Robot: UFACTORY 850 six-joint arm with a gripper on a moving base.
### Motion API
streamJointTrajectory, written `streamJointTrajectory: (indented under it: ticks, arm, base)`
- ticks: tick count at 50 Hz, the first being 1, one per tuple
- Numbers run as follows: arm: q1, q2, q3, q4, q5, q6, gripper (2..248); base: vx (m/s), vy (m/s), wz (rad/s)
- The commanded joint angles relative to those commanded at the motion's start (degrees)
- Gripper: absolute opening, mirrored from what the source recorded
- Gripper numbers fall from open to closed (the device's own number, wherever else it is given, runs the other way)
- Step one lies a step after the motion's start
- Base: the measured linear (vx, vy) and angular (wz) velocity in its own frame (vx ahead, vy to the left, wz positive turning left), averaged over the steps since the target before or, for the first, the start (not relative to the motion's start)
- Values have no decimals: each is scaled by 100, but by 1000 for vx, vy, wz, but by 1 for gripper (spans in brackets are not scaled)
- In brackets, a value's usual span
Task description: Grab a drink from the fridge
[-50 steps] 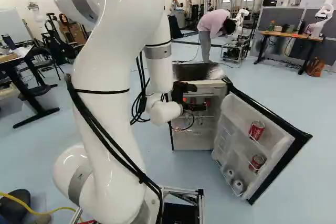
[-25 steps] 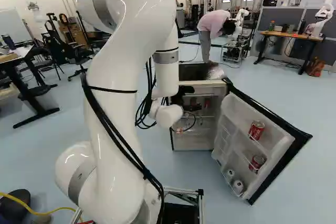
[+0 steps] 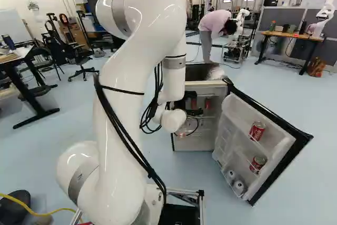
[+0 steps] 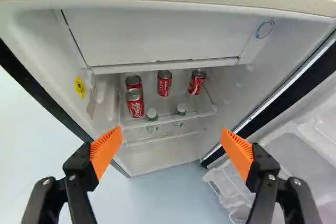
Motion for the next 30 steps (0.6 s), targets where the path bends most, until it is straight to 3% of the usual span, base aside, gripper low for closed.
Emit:
streamJointTrajectory:
  ticks: [17,30]
  arm:
    - [-21,-330,-141,-20,117,0,247]
    - [-48,-598,-283,-236,296,0,247]
  base:
    - [0,0,0]
    - [0,0,0]
